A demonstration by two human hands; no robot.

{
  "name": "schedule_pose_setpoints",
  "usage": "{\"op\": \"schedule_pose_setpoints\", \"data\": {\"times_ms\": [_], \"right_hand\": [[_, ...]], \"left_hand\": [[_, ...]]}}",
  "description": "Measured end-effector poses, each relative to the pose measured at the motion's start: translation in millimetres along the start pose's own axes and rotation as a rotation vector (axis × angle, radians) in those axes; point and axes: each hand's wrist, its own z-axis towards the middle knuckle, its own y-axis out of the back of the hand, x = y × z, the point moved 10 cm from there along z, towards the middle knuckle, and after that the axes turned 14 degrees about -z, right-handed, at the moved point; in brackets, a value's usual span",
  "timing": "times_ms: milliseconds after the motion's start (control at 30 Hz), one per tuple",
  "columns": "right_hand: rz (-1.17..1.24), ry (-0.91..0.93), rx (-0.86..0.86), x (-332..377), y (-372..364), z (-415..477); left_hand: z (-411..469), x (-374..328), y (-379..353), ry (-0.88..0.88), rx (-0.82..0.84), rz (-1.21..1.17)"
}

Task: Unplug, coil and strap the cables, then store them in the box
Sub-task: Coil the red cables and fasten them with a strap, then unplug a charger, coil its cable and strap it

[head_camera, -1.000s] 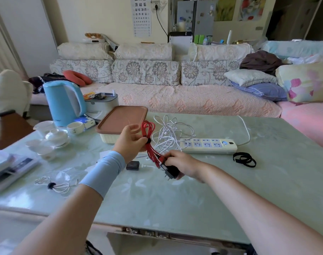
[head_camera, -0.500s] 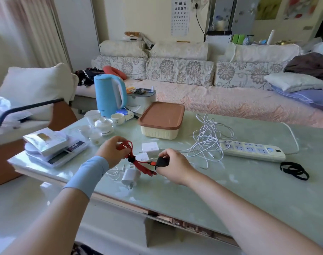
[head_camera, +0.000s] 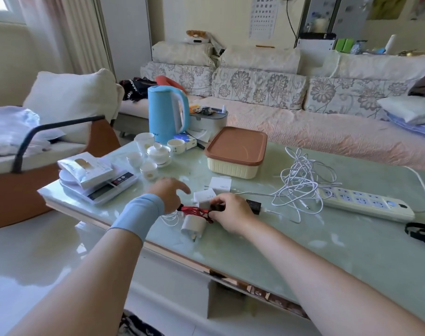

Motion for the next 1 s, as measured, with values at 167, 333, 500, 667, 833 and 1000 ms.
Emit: {"op": "schedule_pose_setpoints", "data": {"times_ms": [167,333,500,667,833,1000], "right_hand": [[-0.174,0.027,-0.078,4.8,8.2,9.8],[-0.423,0.284,-0.02,35.2,-2.1,22.3],[-0.697,0.215,0.099,28.0,-11.2,39.8],[-0.714,0.141,0.016,18.4,-0.1,36.3],[-0.502,0.216,0.042,28.2,-8.5,8.3],[-0.278,0.125,0.076,18.7,-11.1,8.9]], "left_hand": [[-19.7,-3.4,-32.1,0.039,0.327,0.086],[-15.0,2.5,-28.5,0.063,0.279,0.18],[-9.4,-4.6,-31.4,0.031,0.256,0.07],[-3.7,17.6,-10.2,0.114,0.108,0.111],[-5.6,15.7,3.9,0.04,-0.001,0.161],[-29.6,-15.0,-19.1,-0.083,0.225,0.043]]}}
